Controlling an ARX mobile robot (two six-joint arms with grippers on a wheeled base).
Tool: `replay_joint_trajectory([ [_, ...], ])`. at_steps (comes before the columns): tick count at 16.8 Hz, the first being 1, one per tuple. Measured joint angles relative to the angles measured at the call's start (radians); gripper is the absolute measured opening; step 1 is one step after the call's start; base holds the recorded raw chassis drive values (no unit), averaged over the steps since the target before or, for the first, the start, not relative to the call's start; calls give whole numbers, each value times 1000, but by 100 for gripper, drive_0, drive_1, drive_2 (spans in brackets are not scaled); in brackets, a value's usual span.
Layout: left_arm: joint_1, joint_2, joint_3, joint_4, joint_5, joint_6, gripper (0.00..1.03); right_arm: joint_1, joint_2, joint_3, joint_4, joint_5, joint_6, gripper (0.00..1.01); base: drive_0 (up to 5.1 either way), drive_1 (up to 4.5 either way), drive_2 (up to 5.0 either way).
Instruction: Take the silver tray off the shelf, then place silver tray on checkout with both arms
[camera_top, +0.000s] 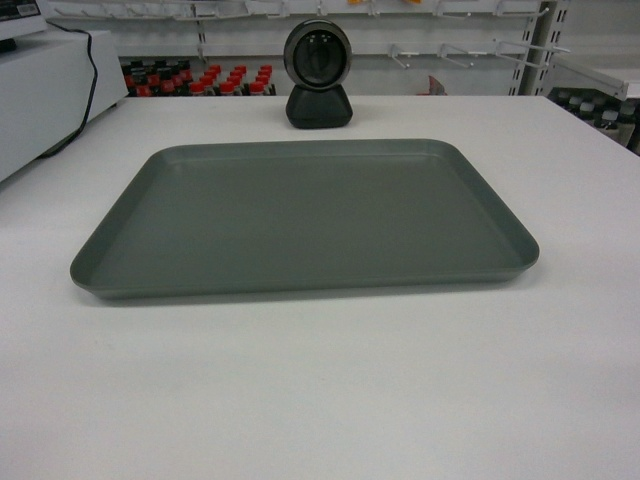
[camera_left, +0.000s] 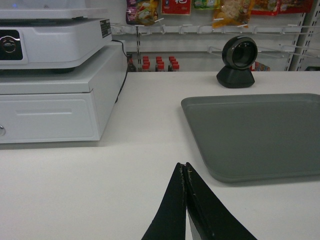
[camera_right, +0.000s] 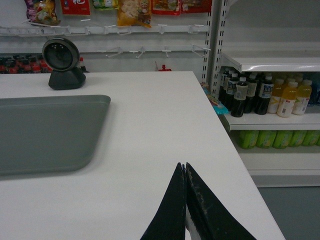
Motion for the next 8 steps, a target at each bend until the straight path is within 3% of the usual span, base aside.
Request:
replay_joint_trajectory([
  [3,0,-40,0,-45,0,0,2,0,-47,0,-49,0,0,2,0,0,0],
  [4,0,-70,2,-90,0,0,2,0,-61,0,-63,0,0,2,0,0,0],
  [5,0,-150,0,-207,0,0,2,0,-72,0,-74,0,0,2,0,0,0],
  [6,0,-209,0,-221,2,0,2,0,-91,0,-103,0,0,2,0,0,0],
  [7,0,-206,7,-218,-1,0,2,0,-183,0,-242,-7,0,2,0,0,0],
  [8,0,-207,0,-232,1,0,2,5,-249,0,-248,-3,0,2,0,0,0],
])
